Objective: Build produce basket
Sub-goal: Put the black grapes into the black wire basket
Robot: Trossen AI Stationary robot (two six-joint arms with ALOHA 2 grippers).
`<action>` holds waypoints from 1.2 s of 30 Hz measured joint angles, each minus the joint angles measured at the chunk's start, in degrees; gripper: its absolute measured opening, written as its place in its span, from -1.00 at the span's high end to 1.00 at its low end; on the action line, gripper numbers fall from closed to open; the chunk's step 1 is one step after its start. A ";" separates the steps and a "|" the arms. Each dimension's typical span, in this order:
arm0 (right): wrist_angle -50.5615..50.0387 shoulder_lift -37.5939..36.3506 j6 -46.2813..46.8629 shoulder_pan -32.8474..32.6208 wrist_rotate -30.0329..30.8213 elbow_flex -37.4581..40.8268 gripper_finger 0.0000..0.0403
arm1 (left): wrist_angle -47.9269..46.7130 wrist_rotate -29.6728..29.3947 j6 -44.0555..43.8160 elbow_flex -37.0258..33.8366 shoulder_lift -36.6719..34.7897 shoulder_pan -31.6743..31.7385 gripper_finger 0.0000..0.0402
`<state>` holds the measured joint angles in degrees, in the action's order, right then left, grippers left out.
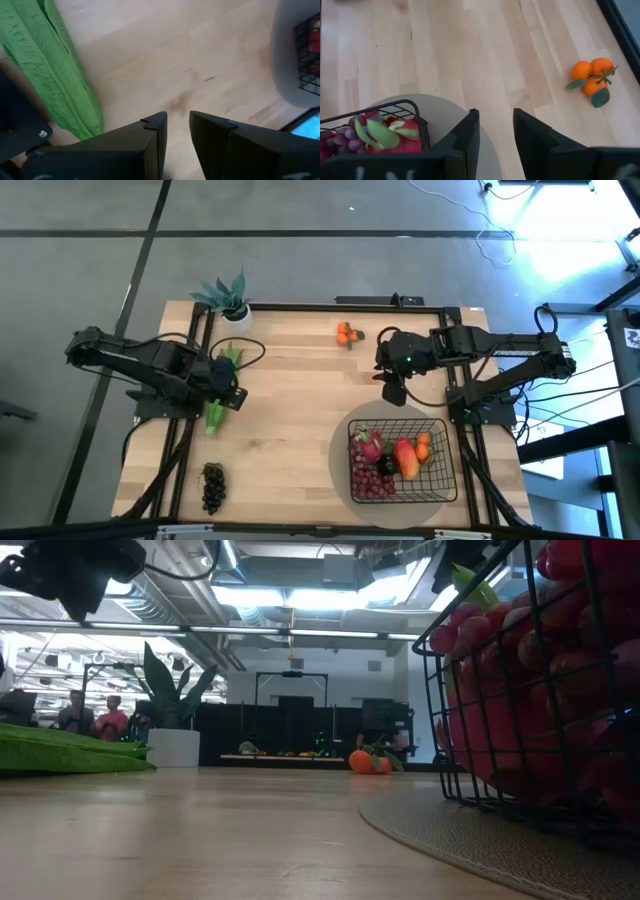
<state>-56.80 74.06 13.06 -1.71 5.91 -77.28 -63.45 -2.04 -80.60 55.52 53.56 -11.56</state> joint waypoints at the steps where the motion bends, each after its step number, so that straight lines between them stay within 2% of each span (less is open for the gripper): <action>1: 0.00 0.00 -0.06 0.06 0.00 0.00 0.48 | 0.09 -0.32 -0.04 -0.14 0.38 0.14 0.65; 3: -0.02 0.00 -0.06 0.06 0.00 0.00 0.48 | 0.18 0.14 -0.07 -0.17 1.04 0.20 0.65; 5: -0.02 0.00 -0.06 0.06 0.00 0.00 0.48 | 0.17 3.24 -0.64 -0.17 1.61 -0.14 0.65; 8: -0.26 0.00 0.05 0.06 -0.02 0.00 0.48 | 0.15 8.04 -7.13 -0.17 2.62 -1.60 0.65; 17: -0.33 0.00 -0.04 0.04 -0.15 0.00 0.48 | 0.26 20.69 -24.47 -0.17 8.05 -14.07 0.65; 22: -0.31 0.00 -0.04 0.05 -0.15 0.00 0.48 | 2.22 20.79 -34.13 -0.17 11.45 -21.70 0.65; 27: -0.24 0.00 0.03 0.04 -1.52 0.00 0.48 | 6.72 16.04 -39.92 -0.17 15.60 -28.64 0.65; 32: 0.00 0.00 -0.29 0.04 -6.89 0.00 0.48 | 9.47 12.29 -42.24 -0.17 19.44 -32.88 0.65; 36: 0.02 0.00 0.51 0.02 -7.56 0.00 0.48 | 10.02 12.52 -42.40 -0.17 22.23 -35.20 0.65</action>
<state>-56.77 74.06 13.56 -1.69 -1.65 -77.28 -53.43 10.48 -123.00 55.35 75.79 -46.77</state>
